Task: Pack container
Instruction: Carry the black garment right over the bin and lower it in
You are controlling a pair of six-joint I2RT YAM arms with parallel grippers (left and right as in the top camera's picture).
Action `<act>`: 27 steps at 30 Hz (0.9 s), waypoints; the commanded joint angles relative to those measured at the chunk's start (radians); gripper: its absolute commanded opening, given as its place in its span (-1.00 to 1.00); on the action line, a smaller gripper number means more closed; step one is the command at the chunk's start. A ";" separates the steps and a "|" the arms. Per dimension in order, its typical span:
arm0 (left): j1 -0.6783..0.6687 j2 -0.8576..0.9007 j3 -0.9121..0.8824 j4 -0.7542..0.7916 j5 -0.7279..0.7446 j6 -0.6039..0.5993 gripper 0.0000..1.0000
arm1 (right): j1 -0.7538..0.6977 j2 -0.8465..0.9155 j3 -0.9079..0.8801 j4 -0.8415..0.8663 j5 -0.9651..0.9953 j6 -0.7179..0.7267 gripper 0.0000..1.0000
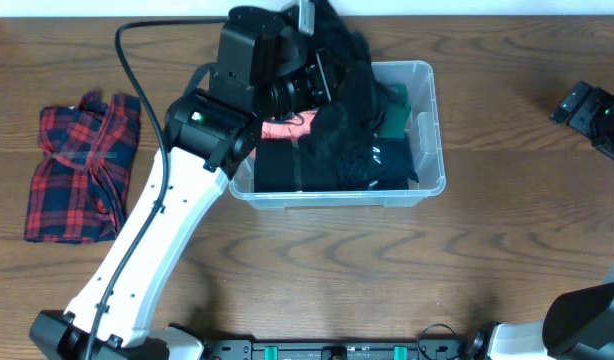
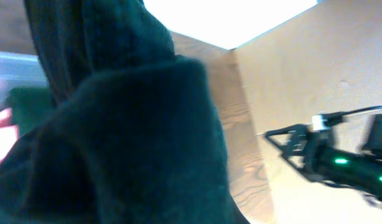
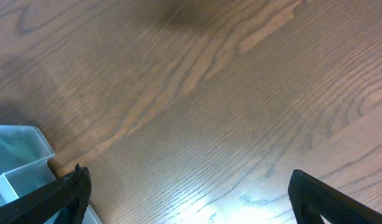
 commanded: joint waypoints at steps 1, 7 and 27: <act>-0.031 -0.029 0.119 0.050 0.014 -0.024 -0.88 | -0.004 0.003 -0.002 -0.001 0.003 0.012 0.98; -0.069 -0.003 0.126 0.055 0.015 -0.045 -0.88 | -0.004 0.003 -0.002 -0.001 0.003 0.013 0.98; -0.083 0.204 0.126 0.042 0.093 -0.099 -0.88 | -0.004 0.003 -0.002 -0.001 0.003 0.013 0.98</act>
